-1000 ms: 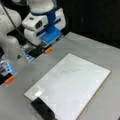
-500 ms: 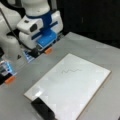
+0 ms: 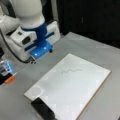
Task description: Erasing curve lines
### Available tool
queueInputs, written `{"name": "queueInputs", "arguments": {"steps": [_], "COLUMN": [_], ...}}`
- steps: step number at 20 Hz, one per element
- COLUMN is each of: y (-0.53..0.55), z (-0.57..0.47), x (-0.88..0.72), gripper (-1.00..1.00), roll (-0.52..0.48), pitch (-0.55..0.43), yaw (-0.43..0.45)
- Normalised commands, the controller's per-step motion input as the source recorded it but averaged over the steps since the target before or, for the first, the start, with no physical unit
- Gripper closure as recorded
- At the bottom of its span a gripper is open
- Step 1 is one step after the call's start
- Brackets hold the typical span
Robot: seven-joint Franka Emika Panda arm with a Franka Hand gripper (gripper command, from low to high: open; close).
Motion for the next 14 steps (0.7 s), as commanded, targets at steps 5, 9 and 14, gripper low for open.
{"name": "queueInputs", "arguments": {"steps": [5,9,14], "y": [-0.27,-0.31,-0.40], "z": [0.07,0.01,-0.04], "x": [0.21,0.20,0.17], "gripper": [-1.00,-1.00,-1.00], "roll": [0.001,-0.055,-0.088], "pitch": [0.134,0.113,0.113], "yaw": [0.047,0.039,0.057]}}
